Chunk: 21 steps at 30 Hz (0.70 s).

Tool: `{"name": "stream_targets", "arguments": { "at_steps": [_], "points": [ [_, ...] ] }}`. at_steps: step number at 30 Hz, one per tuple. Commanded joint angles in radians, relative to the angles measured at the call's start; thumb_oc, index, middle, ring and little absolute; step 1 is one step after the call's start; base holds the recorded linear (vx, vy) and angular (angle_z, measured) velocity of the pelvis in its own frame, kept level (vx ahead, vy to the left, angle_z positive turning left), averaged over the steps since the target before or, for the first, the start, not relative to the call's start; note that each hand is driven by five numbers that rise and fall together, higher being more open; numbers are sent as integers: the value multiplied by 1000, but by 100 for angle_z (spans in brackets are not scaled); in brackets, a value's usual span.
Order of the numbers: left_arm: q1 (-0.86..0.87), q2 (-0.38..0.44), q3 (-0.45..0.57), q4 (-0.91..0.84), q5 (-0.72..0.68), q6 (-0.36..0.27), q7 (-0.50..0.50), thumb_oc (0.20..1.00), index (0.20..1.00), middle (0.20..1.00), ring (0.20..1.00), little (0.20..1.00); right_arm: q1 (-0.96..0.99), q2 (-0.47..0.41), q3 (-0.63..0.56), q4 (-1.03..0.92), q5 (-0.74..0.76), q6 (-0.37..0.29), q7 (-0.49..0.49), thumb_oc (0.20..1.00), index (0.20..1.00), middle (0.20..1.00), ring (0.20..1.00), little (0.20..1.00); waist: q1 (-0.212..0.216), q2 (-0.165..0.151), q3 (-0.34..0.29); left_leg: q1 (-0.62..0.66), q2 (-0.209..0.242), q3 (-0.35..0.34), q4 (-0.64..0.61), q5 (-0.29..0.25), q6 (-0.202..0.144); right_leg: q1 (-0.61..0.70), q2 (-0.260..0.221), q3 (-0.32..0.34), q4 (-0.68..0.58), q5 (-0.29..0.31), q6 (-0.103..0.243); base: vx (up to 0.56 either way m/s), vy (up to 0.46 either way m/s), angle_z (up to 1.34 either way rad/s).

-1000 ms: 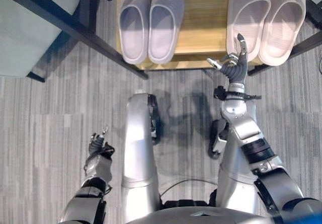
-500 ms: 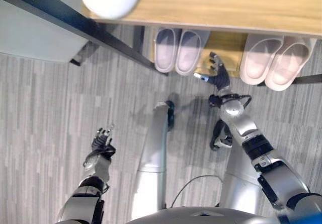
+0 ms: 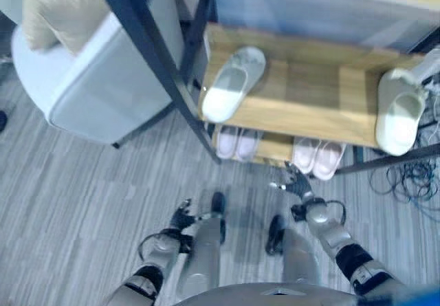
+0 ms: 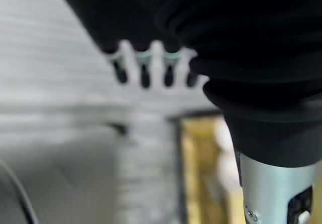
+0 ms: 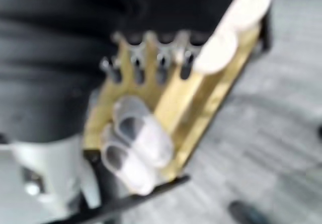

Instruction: Arrange the slippers neatly on the shoe rack.

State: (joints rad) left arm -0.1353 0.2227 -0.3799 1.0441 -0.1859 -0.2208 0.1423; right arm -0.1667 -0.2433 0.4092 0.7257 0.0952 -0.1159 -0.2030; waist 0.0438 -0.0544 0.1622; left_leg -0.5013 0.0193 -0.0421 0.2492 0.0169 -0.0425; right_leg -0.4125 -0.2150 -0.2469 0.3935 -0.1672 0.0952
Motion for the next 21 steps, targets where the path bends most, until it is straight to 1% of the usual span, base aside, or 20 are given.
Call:
{"name": "stream_targets", "arguments": {
  "at_steps": [1,3,4,5,7,8,9,10,11,13,14,15,16,18,20,21],
  "points": [
    [-19,18,-72,-70,199,-24,33,1000,1000,1000,1000,1000,2,-67,-11,-24,-63,-31,-15,1000,1000,1000,1000,1000,-17,54,67,123,66,-40,-163,45,-77,79,0,-17,-120,88,26,92,-50,-3],
    [-15,49,-177,-183,317,-41,16,1000,1000,1000,1000,1000,47,-89,-13,-1,-84,-32,-6,1000,1000,1000,1000,1000,-25,57,48,192,79,-37,-210,49,-73,136,13,-9,-159,94,32,153,-66,-9],
    [-12,73,-236,-250,392,-55,-7,1000,1000,1000,1000,1000,68,-96,-22,15,-92,-37,-4,1000,1000,1000,1000,1000,-31,57,33,231,85,-30,-235,48,-74,169,18,-4,-185,94,36,185,-51,-14],
    [-9,101,-281,-329,436,-62,-27,1000,1000,1000,1000,1000,89,-102,-31,30,-97,-39,3,1000,1000,1000,1000,1000,-34,59,18,269,89,-25,-253,44,-71,200,24,-5,-203,91,39,211,-49,-11],
    [9,148,-311,-445,466,-69,-71,1000,1000,1000,1000,1000,119,-113,-46,35,-121,-37,11,1000,1000,1000,1000,1000,-39,63,-12,329,98,-17,-296,48,-70,248,38,0,-240,96,44,197,-45,-10],
    [9,187,-324,-525,497,-67,-91,1000,1000,1000,1000,1000,137,-124,-58,21,-132,-40,17,1000,1000,1000,1000,1000,-41,66,-24,366,101,-11,-322,50,-70,278,47,6,-263,95,47,230,-67,-20],
    [-28,363,-320,-846,664,-95,-129,1000,1000,1000,1000,1000,197,-164,-107,-28,-170,-63,19,1000,1000,1000,1000,1000,-55,79,-49,417,102,9,-336,45,-71,329,64,20,-312,105,53,191,-58,-19],
    [-21,390,-293,-913,652,-107,-152,1000,1000,1000,1000,1000,206,-173,-120,-37,-181,-61,22,1000,1000,1000,1000,1000,-55,81,-56,420,100,11,-336,45,-70,335,68,22,-326,110,52,147,-46,-24],
    [-16,395,-288,-924,647,-104,-159,1000,1000,1000,1000,1000,207,-173,-119,-39,-181,-60,23,1000,1000,1000,1000,1000,-56,80,-57,425,101,12,-336,35,-72,341,70,24,-330,104,54,58,-38,-28],
    [44,447,-210,-1085,571,-131,-220,1000,1000,1000,1000,1000,231,-180,-138,-39,-209,-54,37,1000,1000,1000,1000,1000,-56,87,-71,443,101,25,-336,31,-74,370,79,34,-365,113,55,35,-45,-30],
    [47,449,-207,-1089,569,-129,-223,1000,1000,1000,1000,1000,231,-180,-137,-39,-209,-54,36,1000,1000,1000,1000,1000,-57,87,-69,440,101,26,-336,40,-73,368,79,34,-366,122,53,-4,-65,-16],
    [49,476,-176,-1203,525,-160,-266,1000,1000,1000,1000,1000,238,-182,-152,-16,-222,-42,47,1000,1000,1000,1000,1000,-63,94,-83,442,100,35,-336,44,-84,387,82,35,-399,129,52,-19,-63,-15],
    [49,479,-166,-1235,516,-164,-276,1000,1000,1000,1000,1000,241,-180,-150,-8,-228,-42,49,1000,1000,1000,1000,1000,-67,95,-85,442,99,39,-336,43,-86,396,86,40,-420,134,53,20,-93,-16],
    [21,483,-157,-1270,551,-177,-260,1000,1000,1000,1000,1000,250,-175,-146,2,-235,-48,53,1000,1000,1000,1000,1000,-76,99,-93,443,100,46,-336,45,-94,415,91,44,-454,145,54,20,-67,-17],
    [-18,457,-148,-1257,576,-165,-217,1000,1000,1000,1000,1000,257,-172,-140,-6,-238,-48,54,1000,1000,1000,1000,1000,-85,101,-94,441,102,56,-336,51,-99,424,94,46,-473,154,55,24,-75,-5],
    [-41,445,-141,-1255,587,-160,-201,1000,1000,1000,1000,1000,264,-171,-137,-16,-240,-46,53,1000,1000,1000,1000,1000,-91,103,-97,444,101,59,-336,43,-104,429,97,50,-479,147,54,-2,-79,-5]
  ]
}}
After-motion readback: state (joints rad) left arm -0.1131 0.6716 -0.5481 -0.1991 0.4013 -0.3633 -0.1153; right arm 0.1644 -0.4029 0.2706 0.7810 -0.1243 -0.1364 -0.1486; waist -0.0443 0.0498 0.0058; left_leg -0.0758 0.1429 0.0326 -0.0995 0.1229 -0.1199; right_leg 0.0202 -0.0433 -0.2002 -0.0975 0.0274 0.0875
